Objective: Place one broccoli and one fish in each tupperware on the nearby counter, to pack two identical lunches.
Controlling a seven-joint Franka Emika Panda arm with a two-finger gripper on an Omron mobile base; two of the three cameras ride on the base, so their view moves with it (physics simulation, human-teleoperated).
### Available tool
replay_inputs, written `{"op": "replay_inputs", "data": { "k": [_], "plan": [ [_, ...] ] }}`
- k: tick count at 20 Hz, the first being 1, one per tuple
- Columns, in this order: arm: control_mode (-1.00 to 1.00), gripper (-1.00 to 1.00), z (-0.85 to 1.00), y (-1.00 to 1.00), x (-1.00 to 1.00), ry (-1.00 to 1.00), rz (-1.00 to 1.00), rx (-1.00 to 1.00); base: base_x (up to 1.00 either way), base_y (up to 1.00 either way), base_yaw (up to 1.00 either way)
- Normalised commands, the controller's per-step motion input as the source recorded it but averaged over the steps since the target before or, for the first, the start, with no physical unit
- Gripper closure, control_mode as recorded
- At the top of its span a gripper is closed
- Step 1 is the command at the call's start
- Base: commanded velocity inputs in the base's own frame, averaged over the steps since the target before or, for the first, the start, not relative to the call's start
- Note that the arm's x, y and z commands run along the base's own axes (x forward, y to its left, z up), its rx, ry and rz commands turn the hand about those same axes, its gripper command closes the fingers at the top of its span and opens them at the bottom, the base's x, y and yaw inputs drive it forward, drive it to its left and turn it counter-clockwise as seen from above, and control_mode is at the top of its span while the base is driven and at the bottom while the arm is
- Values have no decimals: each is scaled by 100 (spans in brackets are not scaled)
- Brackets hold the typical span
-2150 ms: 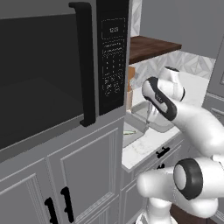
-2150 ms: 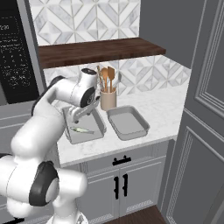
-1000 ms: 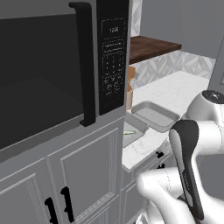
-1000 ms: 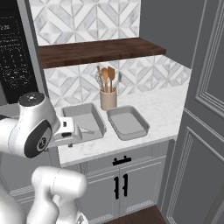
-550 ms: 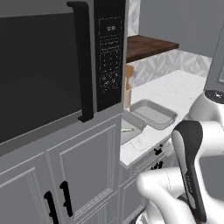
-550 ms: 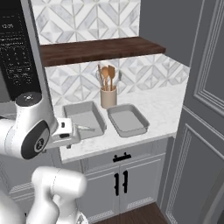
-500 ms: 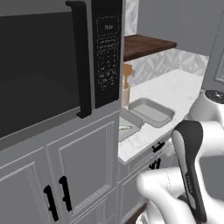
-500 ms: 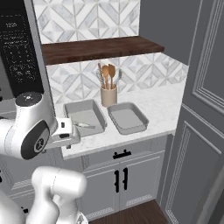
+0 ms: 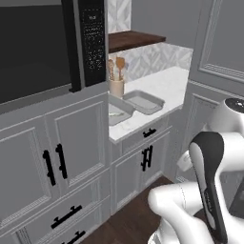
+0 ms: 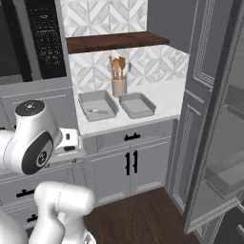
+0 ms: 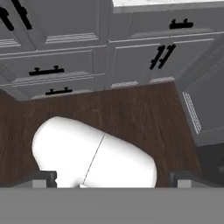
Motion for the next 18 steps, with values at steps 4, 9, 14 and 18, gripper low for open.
{"op": "replay_inputs", "data": {
  "k": [4,9,14,18],
  "plan": [
    [100,-100,0,0,0,0,0,0,-99,0,-40],
    [100,-100,0,0,0,0,0,0,-56,0,-79],
    [100,-100,0,0,0,0,0,0,-15,0,-86],
    [100,-100,0,0,0,0,0,0,0,0,-96]
  ]
}}
